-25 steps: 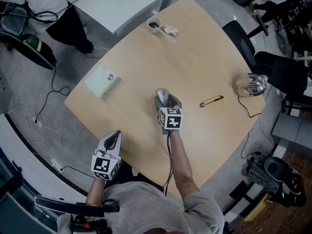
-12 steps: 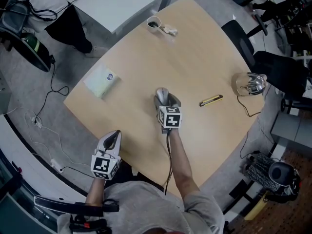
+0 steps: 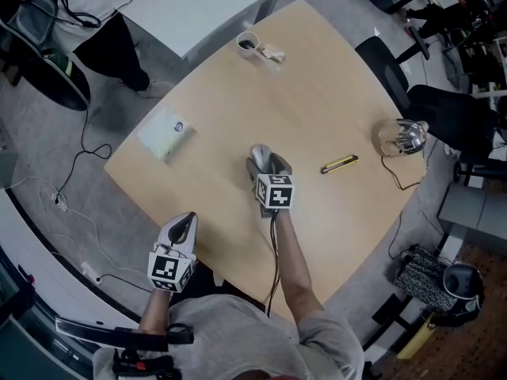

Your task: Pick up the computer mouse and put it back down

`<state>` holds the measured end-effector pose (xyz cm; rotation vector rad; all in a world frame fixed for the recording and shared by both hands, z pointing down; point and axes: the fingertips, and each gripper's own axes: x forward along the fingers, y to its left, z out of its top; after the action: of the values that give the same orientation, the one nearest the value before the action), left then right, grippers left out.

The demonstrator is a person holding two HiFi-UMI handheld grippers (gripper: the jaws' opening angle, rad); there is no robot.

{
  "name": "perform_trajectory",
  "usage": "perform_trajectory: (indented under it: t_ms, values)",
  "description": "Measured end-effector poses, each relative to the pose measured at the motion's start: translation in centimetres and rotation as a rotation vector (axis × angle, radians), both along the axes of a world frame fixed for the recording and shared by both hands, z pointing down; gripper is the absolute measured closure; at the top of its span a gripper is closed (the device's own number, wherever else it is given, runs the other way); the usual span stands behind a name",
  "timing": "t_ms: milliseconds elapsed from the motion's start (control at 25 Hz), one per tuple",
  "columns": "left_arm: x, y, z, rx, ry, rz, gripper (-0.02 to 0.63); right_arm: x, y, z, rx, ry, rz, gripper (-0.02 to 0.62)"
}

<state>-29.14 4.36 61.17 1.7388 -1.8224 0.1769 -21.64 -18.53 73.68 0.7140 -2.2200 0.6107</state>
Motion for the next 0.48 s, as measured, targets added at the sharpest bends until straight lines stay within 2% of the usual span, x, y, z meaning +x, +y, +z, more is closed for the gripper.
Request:
perform_trajectory:
  t_ms: [240,360,480]
  values:
    - [-0.2,0.3,-0.8,0.019,-0.011,-0.003,0.586,-0.1,0.2,-1.5,0.035,-0.011,-0.008,0.256]
    - [0.1,0.5,-1.3,0.031,-0.014,-0.002,0.586,0.4,0.2,-2.9,0.091,-0.017,0.001,0.31]
    - [0.3,0.4,-1.8,0.042,-0.02,0.0,0.586,0.8,0.2,-4.1,0.106,-0.031,0.013,0.342]
